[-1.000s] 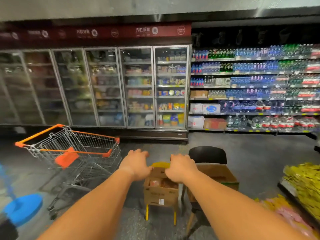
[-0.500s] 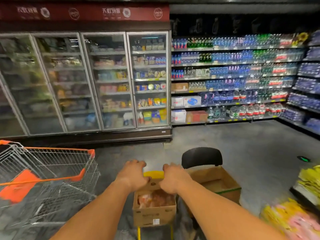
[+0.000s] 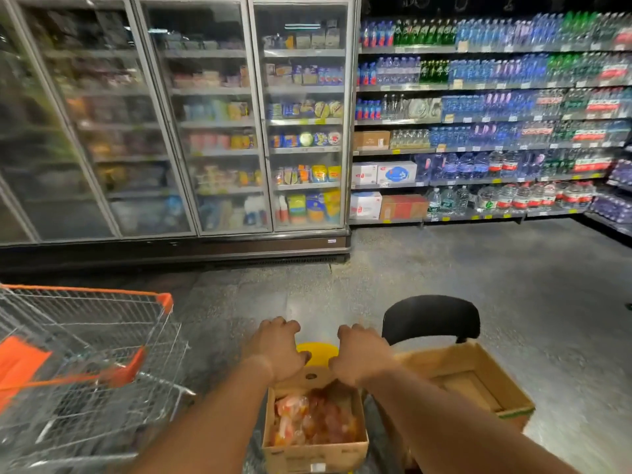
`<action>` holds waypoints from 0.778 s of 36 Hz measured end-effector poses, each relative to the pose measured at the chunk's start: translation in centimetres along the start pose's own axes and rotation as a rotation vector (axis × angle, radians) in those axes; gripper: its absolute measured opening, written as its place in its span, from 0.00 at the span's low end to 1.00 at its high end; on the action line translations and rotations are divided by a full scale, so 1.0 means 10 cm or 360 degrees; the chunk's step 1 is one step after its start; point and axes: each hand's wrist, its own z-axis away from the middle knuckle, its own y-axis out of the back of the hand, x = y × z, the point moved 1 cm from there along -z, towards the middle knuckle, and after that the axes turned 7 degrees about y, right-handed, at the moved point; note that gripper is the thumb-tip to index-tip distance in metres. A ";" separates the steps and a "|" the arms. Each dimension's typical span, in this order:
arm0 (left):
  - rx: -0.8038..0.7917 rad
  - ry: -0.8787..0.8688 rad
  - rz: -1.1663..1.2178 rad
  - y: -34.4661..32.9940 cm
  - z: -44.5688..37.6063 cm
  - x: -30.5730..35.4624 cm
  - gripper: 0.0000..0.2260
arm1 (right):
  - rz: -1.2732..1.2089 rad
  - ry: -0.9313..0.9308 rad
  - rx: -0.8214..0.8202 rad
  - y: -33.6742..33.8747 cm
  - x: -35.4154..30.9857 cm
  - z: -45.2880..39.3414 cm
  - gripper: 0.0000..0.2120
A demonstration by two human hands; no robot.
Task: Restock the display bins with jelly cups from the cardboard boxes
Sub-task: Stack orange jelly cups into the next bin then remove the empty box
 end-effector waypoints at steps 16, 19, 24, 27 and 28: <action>-0.0552 0.0030 -0.0055 -1.89 -1.79 -0.87 0.26 | -0.0174 -0.0250 -0.0323 -1.86 0.28 -1.83 0.30; -0.0578 0.0021 -0.0081 -2.34 -2.02 -1.04 0.24 | -0.0155 -0.0273 -0.0380 -2.29 0.38 -2.06 0.27; -0.0716 0.0019 -0.0110 -3.28 -2.30 -1.26 0.27 | -0.0186 -0.0275 -0.0549 -3.16 0.61 -2.38 0.26; -0.0704 -0.0027 -0.0266 -3.92 -2.44 -1.38 0.31 | -0.0180 -0.0267 -0.0628 -3.68 0.81 -2.56 0.30; -0.0711 -0.0038 -0.0349 -4.09 -2.48 -1.39 0.31 | -0.0183 -0.0272 -0.0654 -3.85 0.89 -2.62 0.30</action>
